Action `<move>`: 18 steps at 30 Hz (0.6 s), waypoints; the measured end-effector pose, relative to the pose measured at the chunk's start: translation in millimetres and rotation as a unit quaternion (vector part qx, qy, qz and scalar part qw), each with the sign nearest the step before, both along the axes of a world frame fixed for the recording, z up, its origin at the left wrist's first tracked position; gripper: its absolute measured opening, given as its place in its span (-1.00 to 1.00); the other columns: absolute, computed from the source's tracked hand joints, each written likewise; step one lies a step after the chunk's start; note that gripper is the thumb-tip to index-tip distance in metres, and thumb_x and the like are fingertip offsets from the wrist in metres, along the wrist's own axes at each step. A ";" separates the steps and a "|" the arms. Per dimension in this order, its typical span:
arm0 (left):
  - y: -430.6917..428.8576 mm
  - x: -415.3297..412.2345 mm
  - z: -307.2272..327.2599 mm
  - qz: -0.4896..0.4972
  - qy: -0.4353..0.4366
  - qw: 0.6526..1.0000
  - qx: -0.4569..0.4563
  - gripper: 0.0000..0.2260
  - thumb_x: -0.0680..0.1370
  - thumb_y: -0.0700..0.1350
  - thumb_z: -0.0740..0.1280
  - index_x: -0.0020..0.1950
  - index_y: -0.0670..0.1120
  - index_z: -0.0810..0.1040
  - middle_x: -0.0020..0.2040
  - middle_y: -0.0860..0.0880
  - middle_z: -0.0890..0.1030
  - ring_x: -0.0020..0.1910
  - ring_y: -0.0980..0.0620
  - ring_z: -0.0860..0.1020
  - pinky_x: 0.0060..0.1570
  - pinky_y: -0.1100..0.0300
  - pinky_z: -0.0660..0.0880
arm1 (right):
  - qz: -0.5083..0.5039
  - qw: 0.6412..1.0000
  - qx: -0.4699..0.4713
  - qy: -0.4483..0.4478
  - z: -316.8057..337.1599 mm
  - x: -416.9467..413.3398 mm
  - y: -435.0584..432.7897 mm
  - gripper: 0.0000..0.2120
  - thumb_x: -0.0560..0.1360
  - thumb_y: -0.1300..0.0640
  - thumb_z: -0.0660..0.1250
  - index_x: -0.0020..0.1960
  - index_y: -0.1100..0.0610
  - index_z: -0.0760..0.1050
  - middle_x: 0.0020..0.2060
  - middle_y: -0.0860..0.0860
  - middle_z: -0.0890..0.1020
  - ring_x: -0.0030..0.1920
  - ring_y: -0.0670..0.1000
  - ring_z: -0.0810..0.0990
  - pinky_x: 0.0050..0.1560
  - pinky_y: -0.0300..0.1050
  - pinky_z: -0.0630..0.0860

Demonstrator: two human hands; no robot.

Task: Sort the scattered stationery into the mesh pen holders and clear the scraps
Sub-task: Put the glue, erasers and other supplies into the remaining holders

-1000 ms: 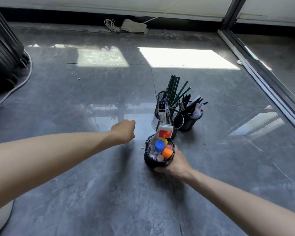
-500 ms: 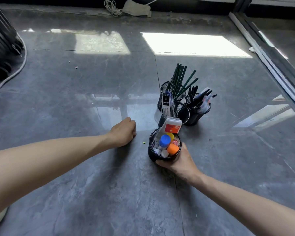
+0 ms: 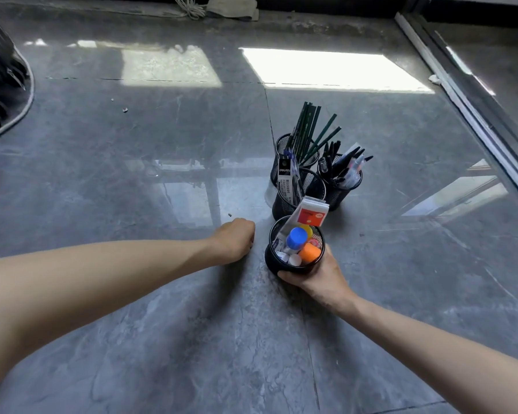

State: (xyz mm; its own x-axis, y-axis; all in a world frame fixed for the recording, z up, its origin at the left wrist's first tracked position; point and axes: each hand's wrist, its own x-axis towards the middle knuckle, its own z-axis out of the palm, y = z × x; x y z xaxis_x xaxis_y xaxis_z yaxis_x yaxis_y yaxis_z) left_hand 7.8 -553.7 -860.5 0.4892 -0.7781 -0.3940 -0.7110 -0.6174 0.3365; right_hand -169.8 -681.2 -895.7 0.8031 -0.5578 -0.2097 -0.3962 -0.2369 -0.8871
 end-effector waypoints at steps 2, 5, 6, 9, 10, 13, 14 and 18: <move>5.1 -3.6 0.4 -0.008 -0.015 1.000 0.017 -0.86 0.52 -0.26 0.19 0.04 -0.26 0.44 0.09 -0.24 0.44 0.05 -0.24 0.48 0.00 0.01 0.45 | -0.008 1.000 0.005 -0.005 1.0 1.3 2.9 -0.27 0.07 -0.07 0.63 0.18 -0.05 0.45 0.11 0.07 0.57 0.13 -0.02 0.58 0.18 0.01 0.53; 19.8 -4.0 7.0 0.009 -0.010 1.000 0.001 -0.89 0.50 -0.31 0.17 0.01 -0.25 0.41 0.09 -0.23 0.38 0.02 -0.24 0.45 -0.02 0.00 0.42 | -0.006 1.000 0.009 -0.007 -0.1 6.1 8.7 -0.23 0.04 -0.08 0.64 0.20 -0.06 0.44 0.12 0.06 0.57 0.15 -0.01 0.57 0.18 0.02 0.53; 26.0 -1.2 9.3 0.026 0.005 1.000 -0.013 -0.89 0.49 -0.33 0.17 -0.02 -0.21 0.42 0.08 -0.21 0.41 0.02 -0.22 0.46 -0.03 0.02 0.41 | -0.006 1.000 0.007 -0.001 -0.8 7.8 10.5 -0.22 0.04 -0.10 0.63 0.20 -0.04 0.45 0.11 0.06 0.57 0.14 -0.01 0.58 0.17 0.02 0.53; 49.6 11.6 16.0 0.093 0.043 0.994 -0.044 -0.84 0.49 -0.32 0.19 -0.19 -0.06 0.36 -0.06 -0.09 0.51 -0.03 -0.13 0.48 -0.15 0.16 0.34 | 0.000 1.000 0.007 0.011 -5.1 11.9 15.7 -0.21 0.03 -0.14 0.62 0.21 0.00 0.47 0.09 0.06 0.58 0.11 -0.04 0.59 0.15 0.00 0.55; 59.2 15.7 19.1 0.120 0.053 0.990 -0.055 -0.80 0.48 -0.31 0.21 -0.25 -0.03 0.35 -0.12 -0.04 0.51 -0.07 -0.09 0.48 -0.18 0.19 0.32 | 0.004 1.000 0.006 0.013 -5.0 13.6 17.7 -0.22 0.03 -0.14 0.62 0.20 0.01 0.48 0.09 0.07 0.58 0.10 -0.04 0.60 0.15 0.00 0.55; 86.0 20.1 28.7 0.191 0.083 0.975 -0.076 -0.76 0.48 -0.29 0.29 -0.29 0.00 0.38 -0.26 0.03 0.50 -0.23 -0.02 0.50 -0.25 0.22 0.36 | 0.029 1.000 0.004 0.012 -5.4 18.7 23.2 -0.24 0.03 -0.16 0.63 0.17 -0.01 0.49 0.08 0.06 0.59 0.09 -0.04 0.60 0.14 0.00 0.55; 92.8 20.5 31.3 0.210 0.096 0.969 -0.085 -0.80 0.48 -0.29 0.30 -0.25 -0.04 0.42 -0.28 0.04 0.50 -0.30 0.00 0.52 -0.30 0.23 0.39 | 0.035 0.999 0.002 0.011 -5.6 20.7 24.7 -0.23 0.03 -0.17 0.62 0.17 -0.02 0.48 0.08 0.05 0.59 0.09 -0.03 0.60 0.15 0.01 0.55; 119.8 16.7 50.6 0.247 0.105 0.955 -0.125 -0.90 0.52 -0.29 0.31 -0.14 -0.12 0.50 -0.32 0.03 0.52 -0.39 0.09 0.54 -0.39 0.36 0.41 | 0.083 0.996 -0.008 0.006 -3.0 33.8 43.0 -0.20 0.02 -0.19 0.62 0.20 -0.09 0.45 0.09 0.00 0.58 0.12 -0.04 0.57 0.17 0.03 0.53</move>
State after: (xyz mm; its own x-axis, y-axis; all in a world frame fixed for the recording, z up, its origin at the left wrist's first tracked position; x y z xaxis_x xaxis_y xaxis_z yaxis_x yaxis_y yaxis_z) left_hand 24.5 -433.8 -809.9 0.7519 -0.5547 -0.3563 -0.2534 -0.7421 0.6206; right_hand -136.0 -638.1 -898.8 0.8824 -0.4204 -0.2115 -0.3604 -0.3147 -0.8781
